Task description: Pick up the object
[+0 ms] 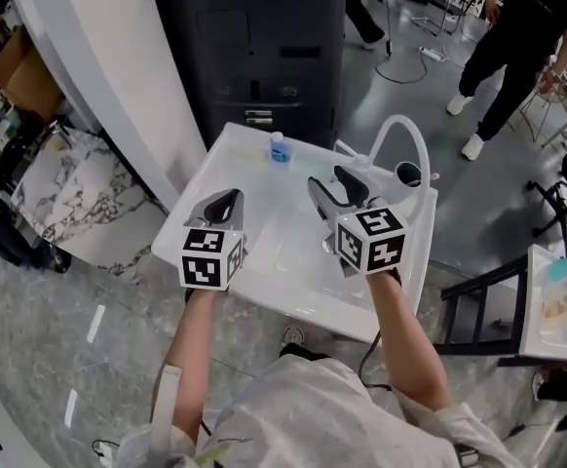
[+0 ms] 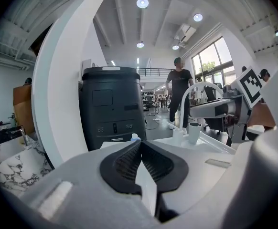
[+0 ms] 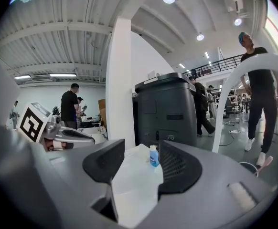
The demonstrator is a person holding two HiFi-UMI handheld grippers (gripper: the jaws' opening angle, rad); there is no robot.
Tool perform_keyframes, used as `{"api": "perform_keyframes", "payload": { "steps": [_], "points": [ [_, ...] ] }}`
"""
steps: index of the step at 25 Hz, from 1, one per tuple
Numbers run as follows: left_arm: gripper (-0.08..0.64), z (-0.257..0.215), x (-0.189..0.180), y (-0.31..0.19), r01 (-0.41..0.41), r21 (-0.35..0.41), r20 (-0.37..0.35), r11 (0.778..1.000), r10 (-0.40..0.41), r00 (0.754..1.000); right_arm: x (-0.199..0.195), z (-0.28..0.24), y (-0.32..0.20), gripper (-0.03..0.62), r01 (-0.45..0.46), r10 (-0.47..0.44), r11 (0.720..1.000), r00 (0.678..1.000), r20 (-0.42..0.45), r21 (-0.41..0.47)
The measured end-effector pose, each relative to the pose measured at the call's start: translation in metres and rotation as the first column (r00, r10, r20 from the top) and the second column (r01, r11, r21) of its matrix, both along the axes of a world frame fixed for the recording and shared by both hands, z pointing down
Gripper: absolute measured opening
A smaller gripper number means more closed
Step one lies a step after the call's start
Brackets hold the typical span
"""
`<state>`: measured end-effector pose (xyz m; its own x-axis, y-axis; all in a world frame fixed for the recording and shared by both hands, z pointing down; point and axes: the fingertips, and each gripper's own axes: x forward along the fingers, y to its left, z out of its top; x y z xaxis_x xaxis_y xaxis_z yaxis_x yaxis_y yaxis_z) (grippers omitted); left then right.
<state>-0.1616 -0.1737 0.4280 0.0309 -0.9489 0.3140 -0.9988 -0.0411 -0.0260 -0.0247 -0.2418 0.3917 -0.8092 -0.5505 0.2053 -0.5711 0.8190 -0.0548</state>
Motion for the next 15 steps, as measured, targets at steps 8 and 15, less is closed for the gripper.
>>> {"api": "perform_keyframes", "payload": {
  "steps": [8,15],
  "points": [
    [-0.002,-0.003,-0.005,-0.052,-0.03,-0.019,0.014,0.999,0.03,0.999,-0.006,-0.001,-0.049,0.202,-0.028,0.028,0.999,0.999,0.017,-0.016],
    [-0.001,-0.005,0.001,-0.081,-0.052,-0.023,0.024,0.998,0.052,0.998,0.001,-0.002,-0.075,0.202,-0.042,0.043,0.999,0.999,0.031,-0.026]
  ]
}}
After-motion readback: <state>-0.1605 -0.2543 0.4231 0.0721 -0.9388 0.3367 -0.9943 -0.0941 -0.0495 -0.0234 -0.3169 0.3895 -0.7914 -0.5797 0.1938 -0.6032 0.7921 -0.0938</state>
